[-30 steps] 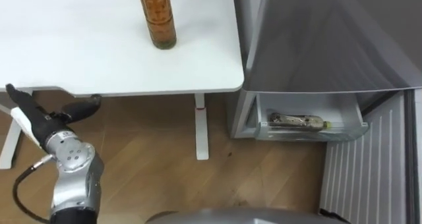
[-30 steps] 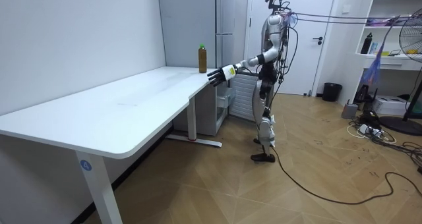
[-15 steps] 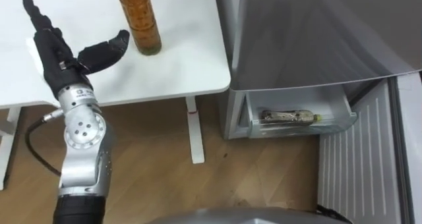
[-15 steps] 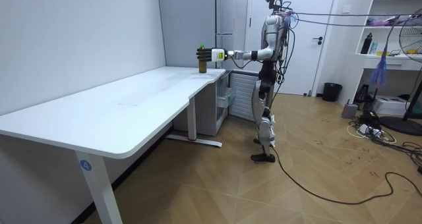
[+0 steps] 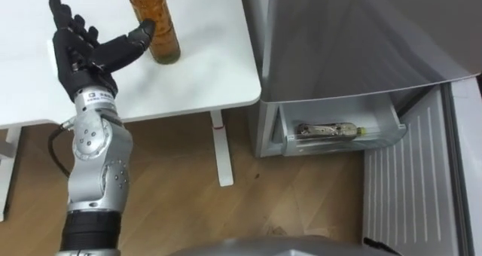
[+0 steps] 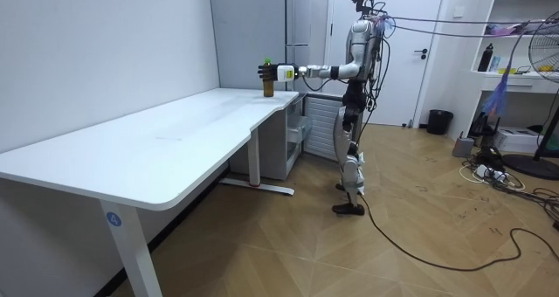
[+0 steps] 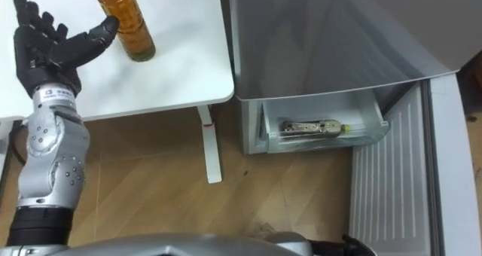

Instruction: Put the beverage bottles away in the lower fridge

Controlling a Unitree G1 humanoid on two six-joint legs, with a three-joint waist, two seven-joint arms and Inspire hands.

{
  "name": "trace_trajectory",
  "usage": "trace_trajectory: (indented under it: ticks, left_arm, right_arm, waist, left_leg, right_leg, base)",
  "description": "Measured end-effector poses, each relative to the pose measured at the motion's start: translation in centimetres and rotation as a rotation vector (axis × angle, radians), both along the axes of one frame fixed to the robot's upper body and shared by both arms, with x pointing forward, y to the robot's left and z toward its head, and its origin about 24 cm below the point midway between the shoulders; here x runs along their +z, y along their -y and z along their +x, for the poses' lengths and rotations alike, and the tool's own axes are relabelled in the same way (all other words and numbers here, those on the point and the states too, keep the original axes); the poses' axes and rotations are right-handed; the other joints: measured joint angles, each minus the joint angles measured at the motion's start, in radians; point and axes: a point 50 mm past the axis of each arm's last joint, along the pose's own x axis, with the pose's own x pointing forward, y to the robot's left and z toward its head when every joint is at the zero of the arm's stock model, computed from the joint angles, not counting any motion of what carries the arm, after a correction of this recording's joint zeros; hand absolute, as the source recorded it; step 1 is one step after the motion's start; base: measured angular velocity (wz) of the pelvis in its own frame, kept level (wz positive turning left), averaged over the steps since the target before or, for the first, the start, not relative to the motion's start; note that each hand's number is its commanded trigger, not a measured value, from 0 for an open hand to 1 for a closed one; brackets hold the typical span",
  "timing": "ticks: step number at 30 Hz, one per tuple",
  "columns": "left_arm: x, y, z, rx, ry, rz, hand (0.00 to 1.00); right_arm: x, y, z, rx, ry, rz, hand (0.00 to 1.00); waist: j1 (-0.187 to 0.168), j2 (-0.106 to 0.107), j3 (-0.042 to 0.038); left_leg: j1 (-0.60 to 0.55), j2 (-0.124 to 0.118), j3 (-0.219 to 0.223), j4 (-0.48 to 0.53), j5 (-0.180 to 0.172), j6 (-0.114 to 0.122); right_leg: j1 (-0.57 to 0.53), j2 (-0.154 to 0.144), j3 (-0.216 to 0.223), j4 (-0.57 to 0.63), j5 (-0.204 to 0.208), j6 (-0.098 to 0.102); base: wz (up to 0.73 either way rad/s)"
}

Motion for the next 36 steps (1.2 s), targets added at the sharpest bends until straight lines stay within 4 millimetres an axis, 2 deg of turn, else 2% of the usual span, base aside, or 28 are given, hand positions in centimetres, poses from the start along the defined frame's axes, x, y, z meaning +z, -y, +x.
trace_trajectory:
  ticks: [2, 7, 13, 18, 24, 31, 36]
  left_arm:
    - [0.2, 0.1, 0.3, -0.011, -0.001, -0.005, 0.00]
    - [1.0, -0.5, 1.1, -0.010, 0.011, 0.003, 0.00]
    - [1.3, -2.4, 1.7, 0.014, -0.019, 0.037, 0.00]
    - [0.5, -2.9, 1.8, 0.005, -0.088, 0.047, 0.00]
    - [0.7, -3.5, 2.5, -0.008, -0.110, 0.070, 0.00]
    - [2.7, -5.3, 3.9, 0.038, -0.079, 0.099, 0.00]
    - [2.6, -6.1, 4.4, 0.054, -0.104, 0.112, 0.00]
  right_arm:
    - [0.0, 0.1, -0.3, -0.012, -0.009, -0.002, 0.00]
    - [0.0, 0.5, -1.0, 0.001, -0.059, -0.010, 0.00]
    - [0.0, 0.6, -2.3, 0.085, -0.146, -0.012, 0.00]
    - [0.0, 0.4, -2.9, 0.146, -0.204, 0.002, 0.00]
    - [0.0, 0.4, -3.3, 0.212, -0.259, 0.011, 0.00]
    - [0.1, 0.7, -3.9, 0.234, -0.282, -0.004, 0.00]
    - [0.2, 1.2, -3.7, 0.236, -0.279, -0.017, 0.00]
  waist:
    - [-0.003, 0.006, 0.0027]
    - [-0.014, 0.017, 0.0002]
    - [-0.025, 0.013, -0.0018]
    - [-0.034, 0.005, -0.0026]
    - [-0.042, 0.004, -0.0040]
    - [-0.054, 0.015, -0.0119]
    - [-0.056, 0.033, -0.0122]
  left_leg:
    - [0.001, 0.000, 0.005, -0.001, -0.001, 0.000]
    - [0.007, 0.006, 0.023, -0.008, -0.002, -0.003]
    - [0.017, 0.011, 0.038, -0.008, -0.003, -0.005]
    - [0.026, 0.011, 0.047, -0.008, -0.003, -0.005]
    - [0.028, 0.011, 0.047, -0.007, -0.003, -0.005]
    - [0.033, 0.011, 0.049, -0.008, -0.003, -0.005]
    - [0.045, 0.011, 0.056, -0.015, -0.003, -0.005]
  right_leg:
    - [-0.003, 0.001, 0.008, 0.001, 0.000, 0.000]
    - [-0.013, 0.007, 0.021, 0.005, 0.001, -0.001]
    - [-0.012, 0.013, 0.042, 0.007, 0.002, -0.004]
    - [-0.012, 0.014, 0.054, 0.014, 0.002, -0.004]
    - [-0.012, 0.017, 0.067, 0.016, 0.003, -0.005]
    - [-0.013, 0.019, 0.082, 0.019, 0.004, -0.006]
    - [-0.012, 0.022, 0.092, 0.021, 0.004, -0.006]
  base:
    - [-0.13]
    - [-0.11]
    - [-0.12]
    - [-0.07]
    - [-0.02]
    - [-0.02]
    - [-0.08]
